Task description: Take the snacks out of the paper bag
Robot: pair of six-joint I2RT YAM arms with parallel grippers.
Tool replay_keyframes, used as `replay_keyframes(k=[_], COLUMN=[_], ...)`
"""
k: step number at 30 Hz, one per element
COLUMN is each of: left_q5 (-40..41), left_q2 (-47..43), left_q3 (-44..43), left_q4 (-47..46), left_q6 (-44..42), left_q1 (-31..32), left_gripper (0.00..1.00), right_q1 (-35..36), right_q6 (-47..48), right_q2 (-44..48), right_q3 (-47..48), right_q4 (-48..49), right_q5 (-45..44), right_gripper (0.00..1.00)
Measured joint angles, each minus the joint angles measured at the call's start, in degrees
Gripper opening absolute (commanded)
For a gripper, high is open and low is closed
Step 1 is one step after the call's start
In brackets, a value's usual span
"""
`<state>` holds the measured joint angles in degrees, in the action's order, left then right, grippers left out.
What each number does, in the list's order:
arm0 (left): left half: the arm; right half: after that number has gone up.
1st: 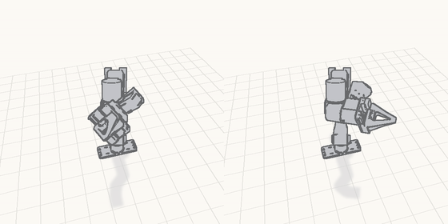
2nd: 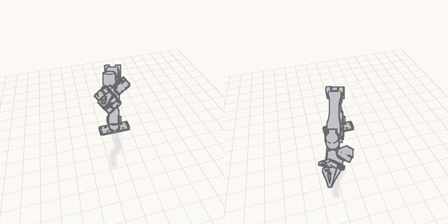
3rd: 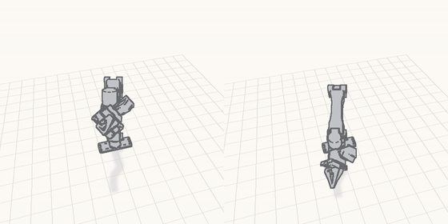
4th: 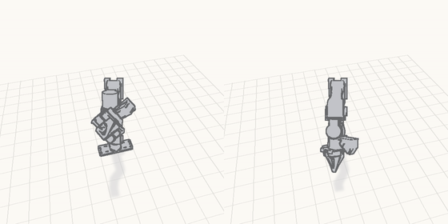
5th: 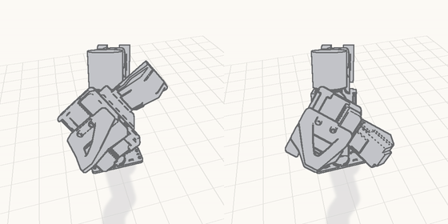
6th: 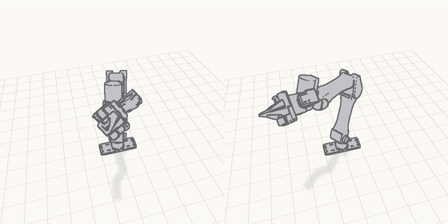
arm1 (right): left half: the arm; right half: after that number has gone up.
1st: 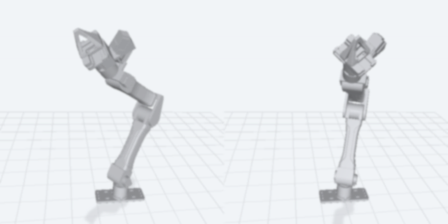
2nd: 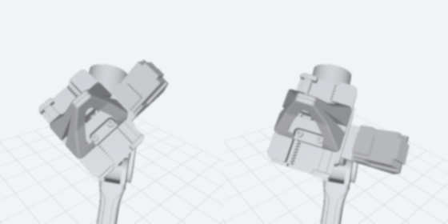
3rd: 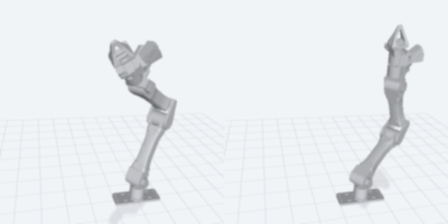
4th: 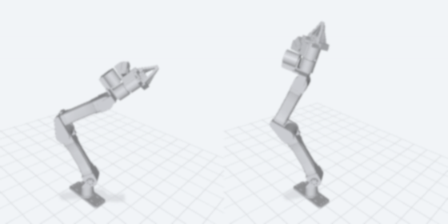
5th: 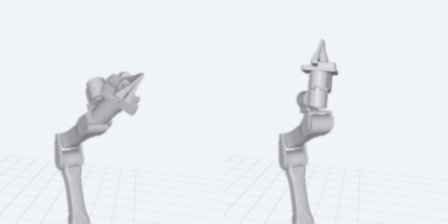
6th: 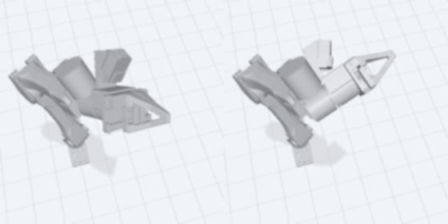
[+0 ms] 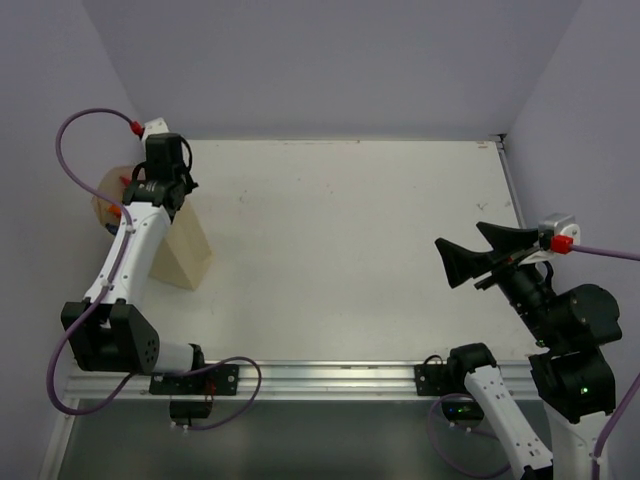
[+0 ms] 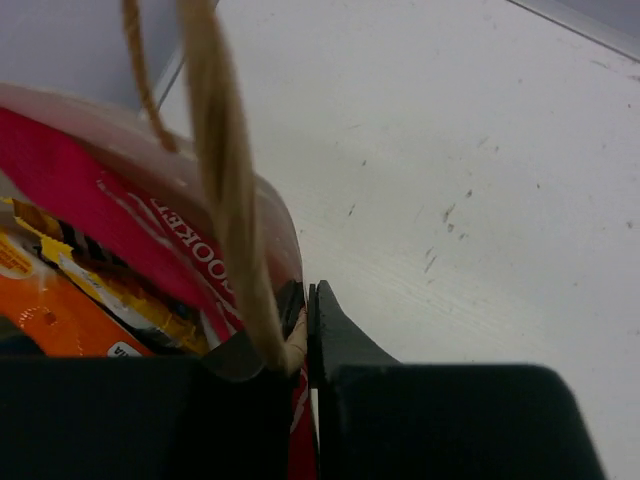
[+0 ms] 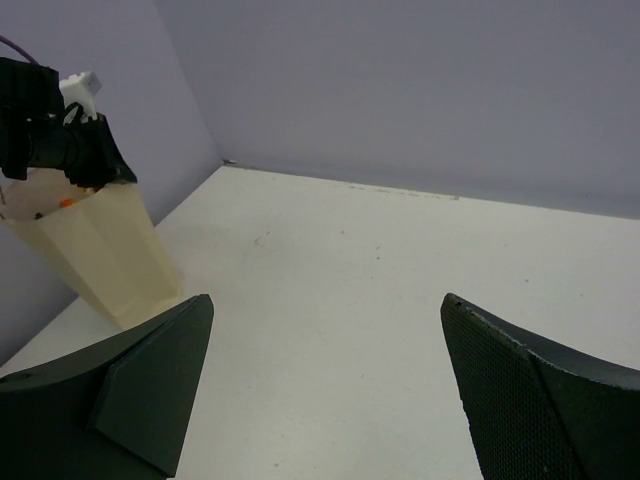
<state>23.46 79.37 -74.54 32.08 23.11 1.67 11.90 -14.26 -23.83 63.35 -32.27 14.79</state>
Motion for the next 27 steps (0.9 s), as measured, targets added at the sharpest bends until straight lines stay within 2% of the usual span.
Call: replay_keyframes(k=[1,5,16,22,25,26,27], left_q5=[-1.5,-7.1,-23.8,-31.7,-33.9,-34.5,-34.8], left_q2=[0.1,0.6,3.9,3.7,3.4,3.3,3.3], left_q3=[0.0,0.0,-1.9,-2.3,-2.3,-2.3,-2.3], left_q4=[-0.3,-1.2,-3.9,-6.1,-5.9,-5.7,-5.6], left_q6=[-0.6,-4.4,-13.0,-13.3,-13.5,-13.6,-13.8], left_q1=[0.0,2.8,25.4,32.7,34.4,34.8,35.1], left_gripper=[0.01,0.00,0.00,0.00,0.06,0.21,0.32], right_q1=[0.0,0.1,0.1,0.1,0.1,0.1,0.1], right_q6=[0.0,0.0,0.0,0.0,0.0,0.0,0.0], right_q2=[0.0,0.2,0.4,0.4,0.2,0.2,0.0], right_q3=[0.0,-0.1,-0.1,0.0,0.1,0.2,0.2], right_q4=[0.0,0.1,0.1,-0.1,-0.3,-0.3,-0.3], right_q5=[-0.2,-0.3,-0.3,-0.3,-0.3,-0.3,-0.3], right_gripper=[0.99,0.99,0.99,0.99,0.99,0.99,0.99])
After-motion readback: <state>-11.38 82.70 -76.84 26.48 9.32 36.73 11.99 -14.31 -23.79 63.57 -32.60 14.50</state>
